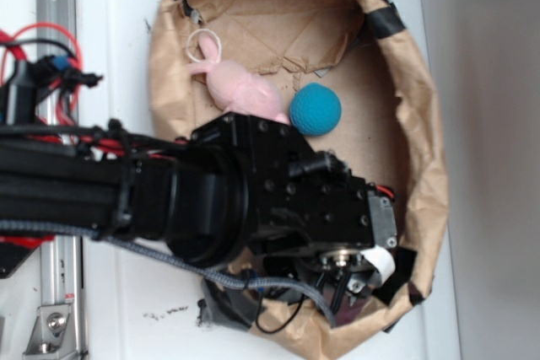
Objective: Grab the black box.
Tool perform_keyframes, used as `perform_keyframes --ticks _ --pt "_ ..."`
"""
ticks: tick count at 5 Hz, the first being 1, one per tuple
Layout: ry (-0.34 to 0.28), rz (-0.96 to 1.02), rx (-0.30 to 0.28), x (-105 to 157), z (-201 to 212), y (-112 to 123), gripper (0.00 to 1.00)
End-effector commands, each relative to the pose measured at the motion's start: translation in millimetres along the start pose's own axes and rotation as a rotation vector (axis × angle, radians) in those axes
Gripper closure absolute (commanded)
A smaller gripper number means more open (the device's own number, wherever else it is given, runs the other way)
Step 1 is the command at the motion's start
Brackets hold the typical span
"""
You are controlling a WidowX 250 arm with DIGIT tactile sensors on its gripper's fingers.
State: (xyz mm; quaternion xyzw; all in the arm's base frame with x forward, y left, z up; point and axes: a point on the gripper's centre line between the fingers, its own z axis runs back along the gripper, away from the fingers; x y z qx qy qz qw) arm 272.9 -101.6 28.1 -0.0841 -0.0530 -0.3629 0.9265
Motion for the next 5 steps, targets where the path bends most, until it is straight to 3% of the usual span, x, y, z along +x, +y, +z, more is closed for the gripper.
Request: perform_keyframes --ticks 1,2,3,4,5 --pt "-0.061 0.172 0.137 -11.6 64.7 32.8 1.00" --pt "-0.115 0.362 0.164 -42.0 122.5 52.2 1.00" --pt "-0.163 0.498 0.207 -53.0 173.3 41.3 1.00" --pt "-0.055 0.676 0.209 -58.3 199.1 26.2 1.00" --pt "-0.032 0.733 0.187 -62.4 200.7 28.3 1.00"
